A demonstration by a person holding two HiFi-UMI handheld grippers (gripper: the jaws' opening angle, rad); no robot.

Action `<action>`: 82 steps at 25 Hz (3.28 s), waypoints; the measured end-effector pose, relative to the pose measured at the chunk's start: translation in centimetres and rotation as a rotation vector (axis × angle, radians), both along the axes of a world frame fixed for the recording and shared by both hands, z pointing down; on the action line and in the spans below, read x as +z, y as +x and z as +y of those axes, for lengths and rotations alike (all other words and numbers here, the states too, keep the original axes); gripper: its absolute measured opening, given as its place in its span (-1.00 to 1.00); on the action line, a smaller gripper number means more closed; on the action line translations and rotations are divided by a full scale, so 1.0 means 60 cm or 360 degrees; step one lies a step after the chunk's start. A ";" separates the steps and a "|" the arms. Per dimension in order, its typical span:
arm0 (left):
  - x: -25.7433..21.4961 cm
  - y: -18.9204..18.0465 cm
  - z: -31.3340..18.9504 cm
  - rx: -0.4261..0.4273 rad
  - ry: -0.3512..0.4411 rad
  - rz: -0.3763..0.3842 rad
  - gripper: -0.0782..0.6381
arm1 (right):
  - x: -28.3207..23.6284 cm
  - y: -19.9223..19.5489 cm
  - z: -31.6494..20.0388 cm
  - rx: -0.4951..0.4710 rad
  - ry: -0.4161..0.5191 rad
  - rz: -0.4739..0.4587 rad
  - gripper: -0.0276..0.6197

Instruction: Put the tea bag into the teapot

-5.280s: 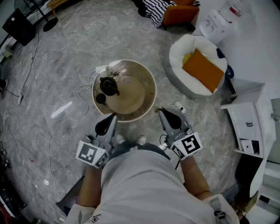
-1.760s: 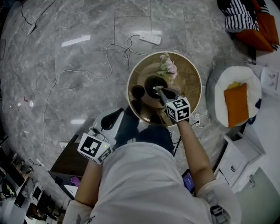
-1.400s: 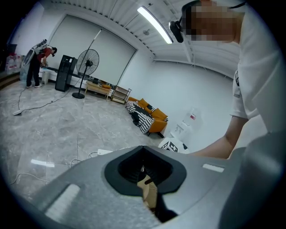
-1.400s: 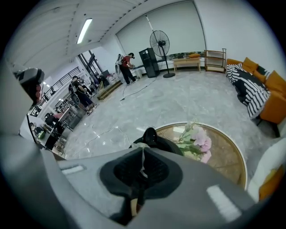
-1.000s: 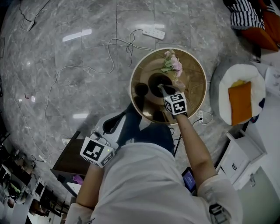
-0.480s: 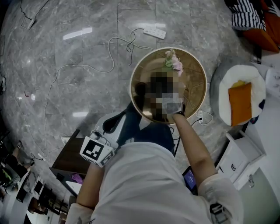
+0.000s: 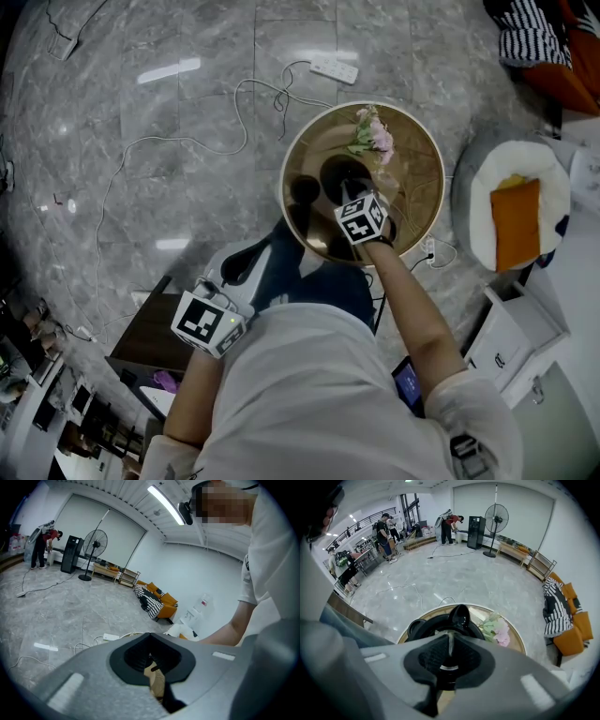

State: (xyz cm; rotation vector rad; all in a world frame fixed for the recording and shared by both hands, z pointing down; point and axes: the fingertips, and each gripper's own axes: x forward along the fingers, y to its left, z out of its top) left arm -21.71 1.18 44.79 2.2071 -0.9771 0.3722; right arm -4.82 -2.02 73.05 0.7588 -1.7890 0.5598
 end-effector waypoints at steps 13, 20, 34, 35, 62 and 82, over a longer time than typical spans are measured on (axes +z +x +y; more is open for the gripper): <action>-0.003 0.001 0.010 0.0008 0.0009 0.0010 -0.76 | -0.046 0.005 -0.002 0.0084 0.0060 -0.0054 -0.58; -0.004 0.006 0.011 0.0021 0.0012 0.0020 -0.76 | -0.072 0.008 -0.006 0.0106 0.0125 -0.0079 -0.58; 0.003 0.002 0.010 0.0019 -0.0011 0.0009 -0.76 | -0.012 0.005 0.011 -0.0021 -0.0047 0.0002 -0.80; 0.004 0.001 0.009 0.0018 -0.0013 0.0009 -0.76 | -0.006 0.005 0.010 -0.0032 -0.0054 0.0011 -0.80; -0.010 0.035 0.001 0.0056 0.0066 0.0038 -0.76 | -0.079 0.012 0.010 0.0042 0.0042 -0.0089 -0.86; -0.044 0.212 -0.003 0.0275 0.0189 0.0044 -0.76 | -0.285 0.180 0.091 0.0463 0.0235 -0.0391 -0.91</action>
